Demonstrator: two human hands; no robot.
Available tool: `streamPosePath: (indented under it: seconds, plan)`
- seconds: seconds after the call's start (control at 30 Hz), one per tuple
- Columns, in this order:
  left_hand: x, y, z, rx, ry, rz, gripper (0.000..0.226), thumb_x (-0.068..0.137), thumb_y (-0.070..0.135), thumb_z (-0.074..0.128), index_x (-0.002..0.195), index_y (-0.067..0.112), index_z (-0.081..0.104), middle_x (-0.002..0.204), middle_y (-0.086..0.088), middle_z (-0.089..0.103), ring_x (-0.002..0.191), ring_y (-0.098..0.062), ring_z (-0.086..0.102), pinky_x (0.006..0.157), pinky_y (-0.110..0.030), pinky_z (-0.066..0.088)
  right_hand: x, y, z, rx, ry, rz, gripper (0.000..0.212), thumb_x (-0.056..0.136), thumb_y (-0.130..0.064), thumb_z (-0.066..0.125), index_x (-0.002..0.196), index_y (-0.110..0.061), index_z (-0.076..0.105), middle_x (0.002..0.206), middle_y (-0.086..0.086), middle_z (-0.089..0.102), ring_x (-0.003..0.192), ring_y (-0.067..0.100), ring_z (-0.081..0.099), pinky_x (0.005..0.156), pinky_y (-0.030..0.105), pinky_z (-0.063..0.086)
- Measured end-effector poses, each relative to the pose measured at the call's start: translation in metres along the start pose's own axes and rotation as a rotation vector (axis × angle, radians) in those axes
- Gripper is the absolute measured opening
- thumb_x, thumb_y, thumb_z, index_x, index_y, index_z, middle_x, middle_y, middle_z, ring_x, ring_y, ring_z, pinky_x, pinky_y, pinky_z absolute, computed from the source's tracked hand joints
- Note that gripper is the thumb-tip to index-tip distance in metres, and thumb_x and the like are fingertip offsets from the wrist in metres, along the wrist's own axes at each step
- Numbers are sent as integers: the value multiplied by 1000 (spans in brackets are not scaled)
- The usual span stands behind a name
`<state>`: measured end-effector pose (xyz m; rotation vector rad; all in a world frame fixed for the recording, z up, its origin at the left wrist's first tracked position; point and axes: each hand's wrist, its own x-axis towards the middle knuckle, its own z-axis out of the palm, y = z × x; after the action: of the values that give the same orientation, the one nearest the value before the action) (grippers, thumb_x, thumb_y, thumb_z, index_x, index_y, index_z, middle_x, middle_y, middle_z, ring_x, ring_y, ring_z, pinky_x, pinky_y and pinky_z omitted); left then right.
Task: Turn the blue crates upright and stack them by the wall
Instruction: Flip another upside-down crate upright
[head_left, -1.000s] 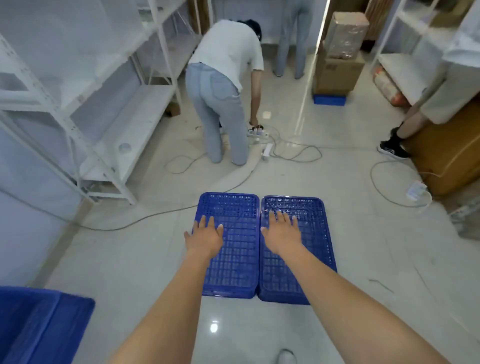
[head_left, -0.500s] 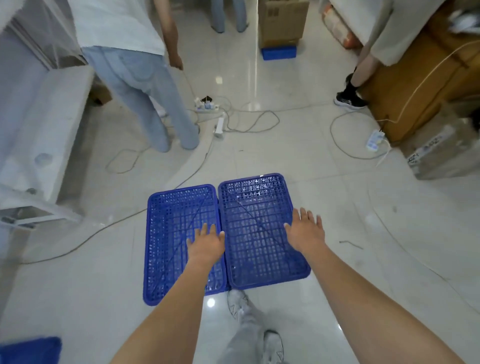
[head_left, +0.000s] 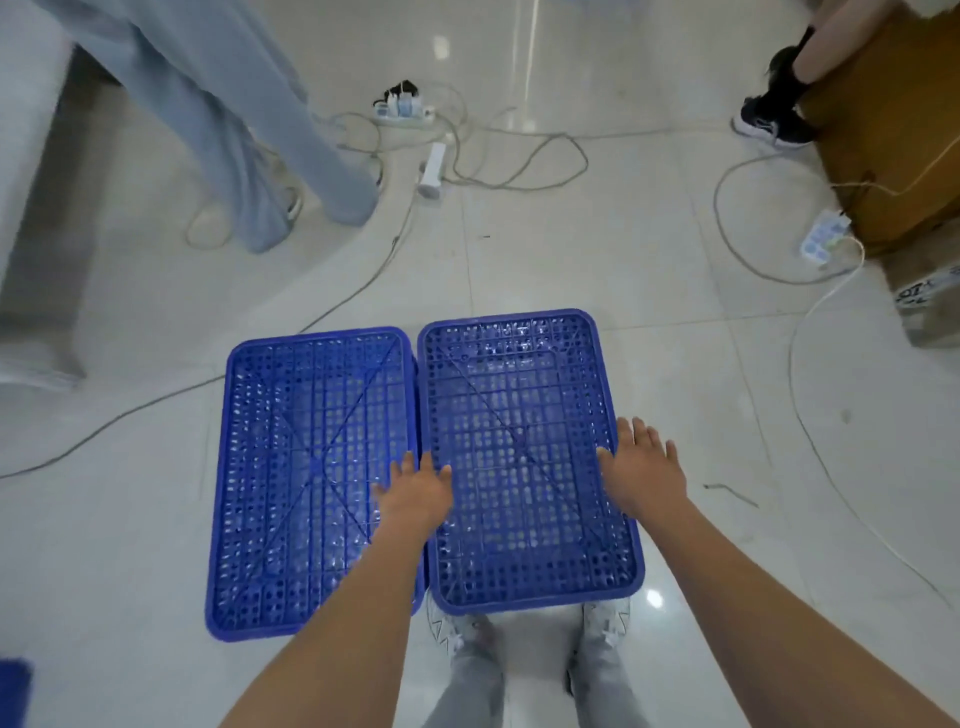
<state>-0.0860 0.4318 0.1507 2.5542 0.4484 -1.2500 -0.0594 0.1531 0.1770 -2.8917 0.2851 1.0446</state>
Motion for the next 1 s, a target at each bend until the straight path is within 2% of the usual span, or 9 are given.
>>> streamPosePath:
  seconds: [0.2,0.37,0.43,0.53,0.6,0.77,0.9,1.0]
  plan:
    - [120,11,57,-173,53,-33,62,102,38,32,156,10,21,164,-14,14,150,-34,15,119,-53,21,113,12,81,41,-66,48,67,102,-47,23,156,-14,1,164,10,1,150,28,7,122,46,10]
    - [182,9,109,-159,52,-122,76,102,37,40,157,5,-3,165,-16,-1,151,-37,10,117,-49,28,177,32,137,164,-105,151,71,101,-47,30,156,-14,-2,163,15,2,148,34,14,119,49,18]
    - [192,11,124,-188,57,-153,80,102,36,43,156,5,-7,164,-17,-4,150,-39,6,117,-48,26,197,39,153,286,-136,218,74,101,-45,34,155,-12,-4,162,16,3,146,37,21,117,50,24]
    - [201,20,142,-236,71,-194,84,99,34,49,157,6,-6,162,-19,-9,148,-42,2,117,-50,26,221,48,171,461,-163,316,76,101,-43,37,154,-4,-2,156,23,25,133,41,42,104,43,41]
    - [205,26,148,-210,87,-222,86,98,36,50,157,9,-6,162,-20,-12,147,-44,0,114,-53,30,230,50,177,529,-186,357,74,102,-41,38,152,2,5,147,27,38,124,41,50,89,38,43]
    - [209,44,148,-193,88,-281,86,97,41,50,158,12,-3,161,-23,-14,147,-47,-2,117,-57,21,244,56,181,549,-134,392,63,101,-36,44,145,7,26,135,27,51,116,41,55,80,38,44]
    - [213,49,144,-234,63,-305,83,97,43,49,158,14,0,161,-23,-17,146,-48,-3,116,-59,17,248,75,169,533,-175,319,47,97,-34,55,117,9,55,113,25,64,99,41,64,83,40,53]
    - [211,56,146,-236,52,-286,85,97,43,50,158,13,0,160,-25,-17,146,-49,-3,116,-60,19,241,91,155,534,-178,297,40,93,-34,60,99,5,58,95,21,66,86,39,67,74,40,56]
